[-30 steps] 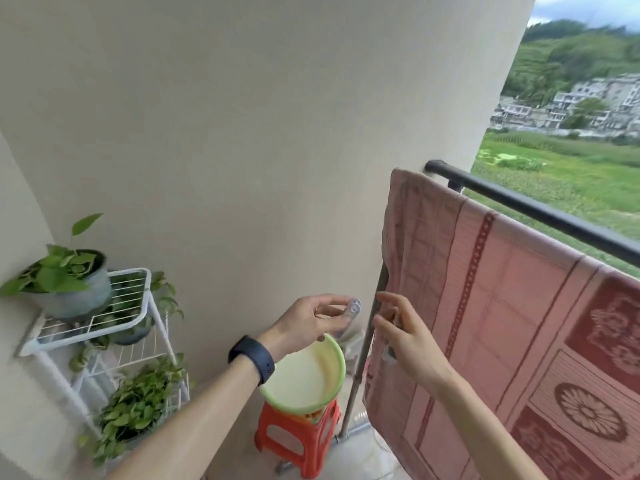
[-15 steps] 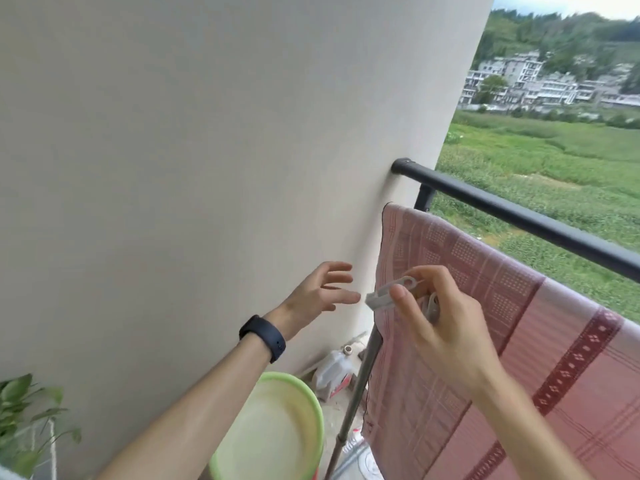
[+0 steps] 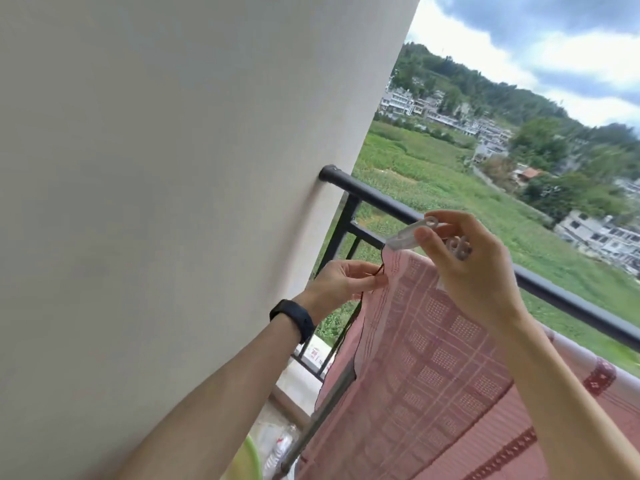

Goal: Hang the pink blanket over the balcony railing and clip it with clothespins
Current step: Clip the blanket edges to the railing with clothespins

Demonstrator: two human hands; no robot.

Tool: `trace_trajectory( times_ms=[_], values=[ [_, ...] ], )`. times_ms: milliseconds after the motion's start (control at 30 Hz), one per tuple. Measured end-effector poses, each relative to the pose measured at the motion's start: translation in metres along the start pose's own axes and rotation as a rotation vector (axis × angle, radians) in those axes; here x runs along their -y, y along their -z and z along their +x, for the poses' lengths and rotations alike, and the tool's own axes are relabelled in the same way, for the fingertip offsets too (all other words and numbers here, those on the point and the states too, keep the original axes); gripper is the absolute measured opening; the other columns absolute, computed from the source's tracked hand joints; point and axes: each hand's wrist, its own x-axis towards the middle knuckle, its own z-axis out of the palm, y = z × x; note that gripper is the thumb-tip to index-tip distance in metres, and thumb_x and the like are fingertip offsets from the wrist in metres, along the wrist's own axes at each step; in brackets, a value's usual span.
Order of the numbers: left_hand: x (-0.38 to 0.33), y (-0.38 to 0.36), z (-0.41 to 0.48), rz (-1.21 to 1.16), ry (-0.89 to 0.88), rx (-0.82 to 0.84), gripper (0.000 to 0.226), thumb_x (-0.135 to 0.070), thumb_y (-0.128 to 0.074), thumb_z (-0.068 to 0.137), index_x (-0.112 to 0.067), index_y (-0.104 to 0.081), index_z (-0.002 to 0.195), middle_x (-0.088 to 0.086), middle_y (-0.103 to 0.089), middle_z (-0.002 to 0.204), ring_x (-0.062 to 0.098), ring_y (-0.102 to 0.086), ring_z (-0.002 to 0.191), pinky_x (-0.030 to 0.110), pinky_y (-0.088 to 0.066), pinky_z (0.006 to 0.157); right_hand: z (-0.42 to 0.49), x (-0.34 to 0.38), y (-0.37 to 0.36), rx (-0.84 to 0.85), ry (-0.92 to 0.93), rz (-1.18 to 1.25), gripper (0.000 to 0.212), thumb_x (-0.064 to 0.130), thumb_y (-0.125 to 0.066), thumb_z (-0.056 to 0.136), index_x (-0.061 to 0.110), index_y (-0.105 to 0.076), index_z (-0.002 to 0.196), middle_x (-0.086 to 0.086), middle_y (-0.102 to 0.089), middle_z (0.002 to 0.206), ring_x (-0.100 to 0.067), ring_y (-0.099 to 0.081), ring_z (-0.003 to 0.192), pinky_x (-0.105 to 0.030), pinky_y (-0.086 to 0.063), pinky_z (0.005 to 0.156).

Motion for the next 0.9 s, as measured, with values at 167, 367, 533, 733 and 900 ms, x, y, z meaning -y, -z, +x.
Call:
trace_trajectory(
  times_ms=[167, 367, 533, 733, 900],
  values=[
    [0.015, -0.012, -0.013, 0.167, -0.203, -0.139, 0.034, -0.037, -0.07, 0.087, -0.02, -0.065, 0.116, 0.0, -0.074, 0.1, 0.013, -0.071, 0.09, 0.033, -0.06, 0.08, 0.002, 0.007, -0.016, 0.009, -0.033, -0.105, 0.032, 0.04, -0.065, 0.09, 0.029, -0.064, 0.12, 0.023, -0.067, 0.093, -0.016, -0.068, 0.075, -0.032, -0.06, 0.065],
    [0.023, -0.018, -0.012, 0.01, -0.186, -0.132, 0.034, -0.035, -0.077, 0.081, -0.011, -0.072, 0.105, 0.001, -0.075, 0.095, 0.017, -0.071, 0.087, 0.035, -0.059, 0.082, 0.014, 0.017, -0.035, 0.018, 0.023, -0.191, 0.033, 0.042, -0.063, 0.091, 0.025, -0.063, 0.119, 0.025, -0.064, 0.091, -0.012, -0.063, 0.069, -0.022, -0.052, 0.054],
    [0.025, -0.013, -0.015, 0.058, -0.282, -0.183, 0.03, -0.032, -0.071, 0.086, -0.012, -0.074, 0.108, -0.003, -0.076, 0.094, 0.012, -0.072, 0.086, 0.034, -0.06, 0.079, 0.029, 0.027, -0.024, 0.11, -0.025, -0.265, 0.038, 0.054, -0.062, 0.082, 0.036, -0.062, 0.116, 0.03, -0.06, 0.102, 0.001, -0.058, 0.083, -0.029, -0.051, 0.071],
    [0.029, -0.023, -0.022, 0.104, -0.283, -0.207, 0.022, -0.032, -0.061, 0.095, -0.018, -0.072, 0.108, -0.011, -0.073, 0.09, 0.003, -0.066, 0.082, 0.018, -0.053, 0.069, 0.051, 0.047, -0.023, 0.312, 0.082, -0.403, 0.027, 0.048, -0.07, 0.078, 0.029, -0.071, 0.097, 0.018, -0.06, 0.076, -0.008, -0.05, 0.063, -0.021, -0.04, 0.056],
    [0.008, -0.018, -0.013, -0.045, -0.151, -0.096, 0.037, -0.048, -0.062, 0.089, -0.026, -0.061, 0.119, -0.002, -0.07, 0.1, 0.009, -0.066, 0.094, 0.023, -0.053, 0.079, 0.073, 0.046, -0.018, 0.336, 0.085, -0.38, 0.019, 0.043, -0.073, 0.079, 0.026, -0.073, 0.085, 0.01, -0.057, 0.07, -0.006, -0.043, 0.059, -0.02, -0.035, 0.054]
  ],
)
